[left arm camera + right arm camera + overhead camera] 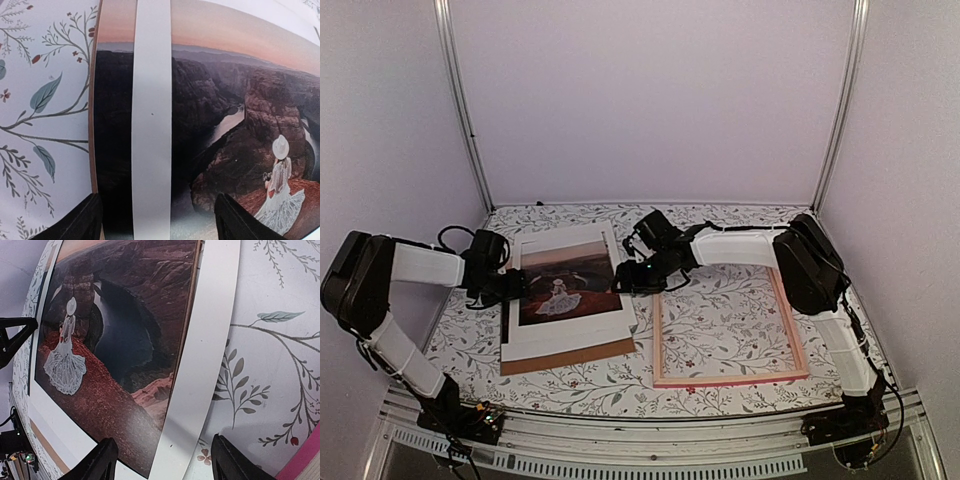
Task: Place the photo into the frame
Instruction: Pick up the mat board from the photo.
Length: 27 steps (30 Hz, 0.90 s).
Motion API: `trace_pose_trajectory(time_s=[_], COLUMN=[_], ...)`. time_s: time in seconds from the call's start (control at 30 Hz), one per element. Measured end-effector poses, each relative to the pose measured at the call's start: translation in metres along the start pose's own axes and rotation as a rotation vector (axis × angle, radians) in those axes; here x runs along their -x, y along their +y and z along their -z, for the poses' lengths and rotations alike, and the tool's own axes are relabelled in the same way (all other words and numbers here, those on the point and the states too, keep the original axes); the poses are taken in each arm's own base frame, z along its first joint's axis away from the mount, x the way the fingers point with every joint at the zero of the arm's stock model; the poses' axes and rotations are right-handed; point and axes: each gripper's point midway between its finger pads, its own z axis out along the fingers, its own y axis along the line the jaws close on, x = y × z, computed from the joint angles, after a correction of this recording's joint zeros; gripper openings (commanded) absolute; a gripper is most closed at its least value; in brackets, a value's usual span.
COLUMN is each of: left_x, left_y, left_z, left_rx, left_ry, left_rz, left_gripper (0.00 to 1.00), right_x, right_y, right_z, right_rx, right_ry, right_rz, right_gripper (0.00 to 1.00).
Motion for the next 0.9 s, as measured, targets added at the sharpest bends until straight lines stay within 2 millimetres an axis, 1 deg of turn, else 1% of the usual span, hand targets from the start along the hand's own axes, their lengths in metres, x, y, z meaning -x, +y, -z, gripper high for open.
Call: trace_pose_trajectory(time_s=[0.47,0.73,0.9], left_x=[0.001,-0.005,-0.009], left_y=[-0.013,-0.018,-0.018], left_z=[-0.001,0.005,0.011], left_rx=[-0.113,-0.165,-0.180], left_ry=[-0.034,-0.038,-0.027], left_rz=[0.045,0.071,0.081], left_gripper=[0.71,0.67,0.63], right_x=[-0.002,-0.003,-0.004], right_y=[0.004,0.000,-0.002], right_z=[-0.004,0.001,0.001], right_rx=[0.062,0.093,0.098], right_ry=[-0.013,-0.020,-0.020], right_rz=[-0.087,-0.141,-0.152], right_gripper=[0.57,0.54,0.52])
